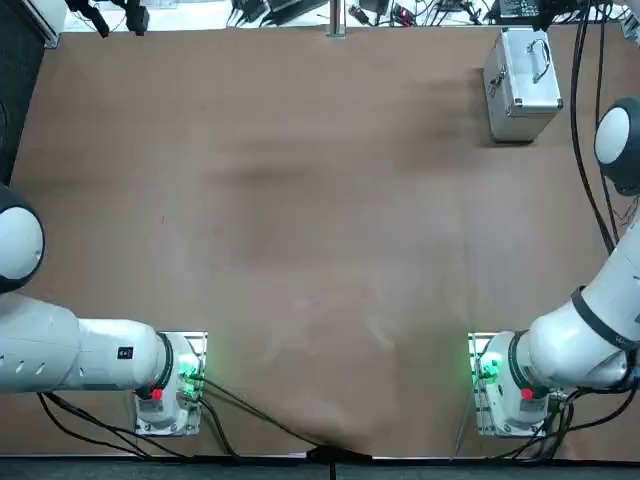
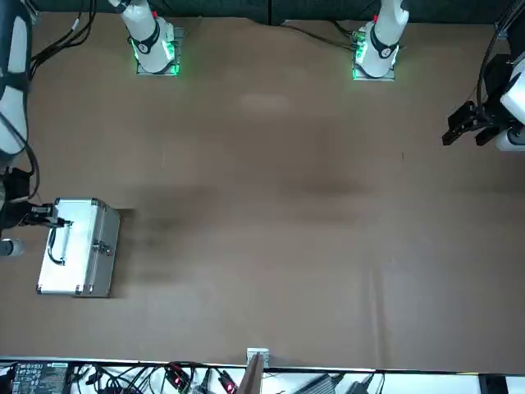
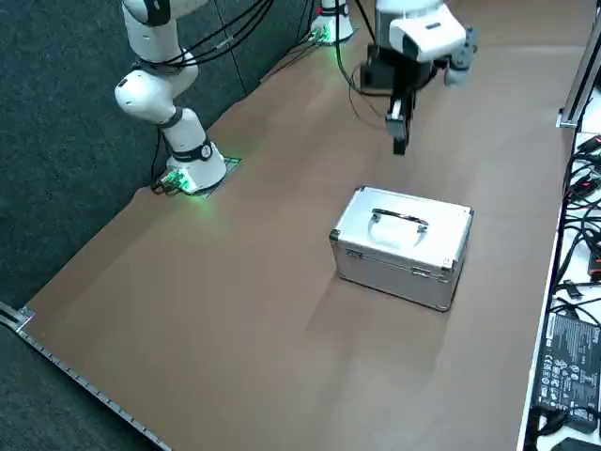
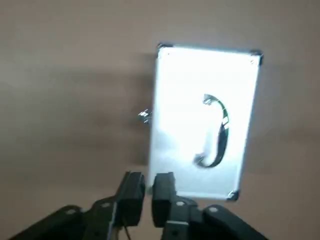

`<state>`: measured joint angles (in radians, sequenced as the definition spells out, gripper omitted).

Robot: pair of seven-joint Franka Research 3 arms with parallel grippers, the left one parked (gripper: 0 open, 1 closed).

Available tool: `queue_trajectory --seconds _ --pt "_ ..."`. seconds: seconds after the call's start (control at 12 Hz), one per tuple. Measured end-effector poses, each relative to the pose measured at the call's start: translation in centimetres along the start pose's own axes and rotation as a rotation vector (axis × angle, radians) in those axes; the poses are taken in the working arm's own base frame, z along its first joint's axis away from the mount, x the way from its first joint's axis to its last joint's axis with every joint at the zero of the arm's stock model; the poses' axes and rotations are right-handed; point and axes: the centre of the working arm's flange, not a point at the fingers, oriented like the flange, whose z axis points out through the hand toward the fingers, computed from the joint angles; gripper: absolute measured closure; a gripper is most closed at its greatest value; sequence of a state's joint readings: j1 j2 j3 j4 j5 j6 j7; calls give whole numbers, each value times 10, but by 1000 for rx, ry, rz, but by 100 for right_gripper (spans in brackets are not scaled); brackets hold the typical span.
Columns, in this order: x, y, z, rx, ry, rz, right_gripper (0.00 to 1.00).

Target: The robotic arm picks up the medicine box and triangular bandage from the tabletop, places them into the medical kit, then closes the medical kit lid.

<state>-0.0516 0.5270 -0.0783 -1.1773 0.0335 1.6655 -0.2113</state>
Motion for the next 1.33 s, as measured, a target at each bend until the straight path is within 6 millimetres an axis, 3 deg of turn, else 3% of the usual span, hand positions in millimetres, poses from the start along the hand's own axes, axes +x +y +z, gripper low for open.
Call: queue_trajectory --seconds 0.08,0.42,0.5,0.58,0.92,1.33 --pt "-3 -14 -6 4 -19 17 83" --pt "-16 -61 -28 11 -74 48 39" --pt "-24 -78 -44 11 -73 29 16" --pt "-28 -85 -55 11 -63 18 4" --pt "-49 -117 -98 12 -34 -12 0" --pt "-83 -130 -135 16 -44 6 0"
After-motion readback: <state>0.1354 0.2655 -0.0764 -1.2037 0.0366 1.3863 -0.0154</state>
